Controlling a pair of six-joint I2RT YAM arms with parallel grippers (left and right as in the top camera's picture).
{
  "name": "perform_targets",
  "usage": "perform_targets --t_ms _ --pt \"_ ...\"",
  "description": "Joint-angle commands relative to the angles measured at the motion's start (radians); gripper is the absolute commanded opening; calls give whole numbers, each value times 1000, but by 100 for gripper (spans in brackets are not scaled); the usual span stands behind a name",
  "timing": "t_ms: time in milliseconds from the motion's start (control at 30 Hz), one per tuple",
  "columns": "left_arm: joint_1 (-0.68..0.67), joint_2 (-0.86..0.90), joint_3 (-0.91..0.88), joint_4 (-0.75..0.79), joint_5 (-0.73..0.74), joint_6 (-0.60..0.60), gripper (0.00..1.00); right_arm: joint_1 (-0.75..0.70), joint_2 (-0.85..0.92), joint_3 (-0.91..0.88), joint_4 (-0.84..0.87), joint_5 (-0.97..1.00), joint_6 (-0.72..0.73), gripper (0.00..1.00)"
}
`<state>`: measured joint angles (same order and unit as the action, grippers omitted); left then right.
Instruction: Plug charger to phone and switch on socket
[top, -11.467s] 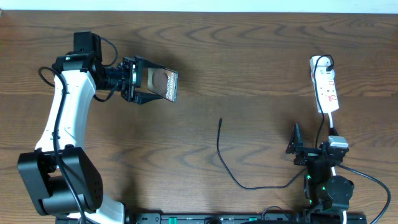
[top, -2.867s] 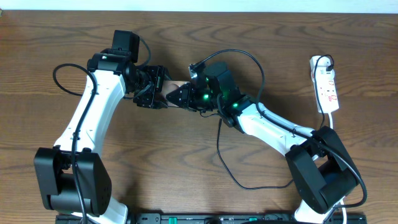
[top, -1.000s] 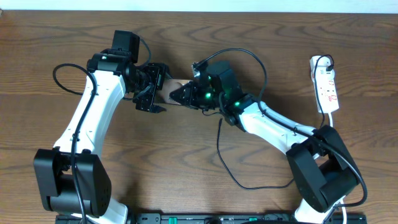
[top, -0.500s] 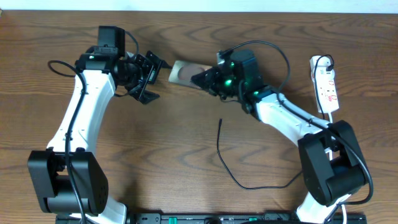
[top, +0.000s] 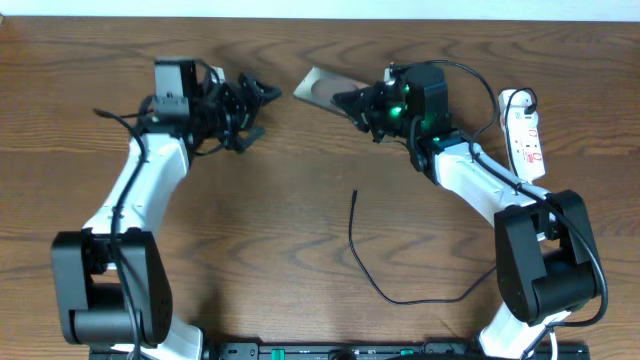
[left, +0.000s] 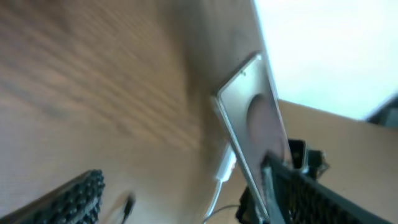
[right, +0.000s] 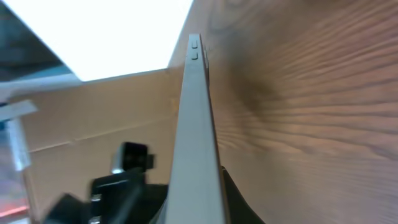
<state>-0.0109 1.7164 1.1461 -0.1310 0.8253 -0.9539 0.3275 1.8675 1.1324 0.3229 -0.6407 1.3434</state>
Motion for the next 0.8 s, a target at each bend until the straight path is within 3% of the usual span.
perform_targets --t_ms 0,100,433,767 --pt "13 -3 -97 230 108 -183 91 -1 2 17 50 -40 120 1" --pt "13 -3 -128 349 109 -235 91 5 2 17 64 -40 180 1" --pt "13 -2 -129 390 73 -334 92 58 2 17 201 -26 314 1" --pt "13 -2 -129 539 25 -481 92 137 2 17 266 53 419 1"
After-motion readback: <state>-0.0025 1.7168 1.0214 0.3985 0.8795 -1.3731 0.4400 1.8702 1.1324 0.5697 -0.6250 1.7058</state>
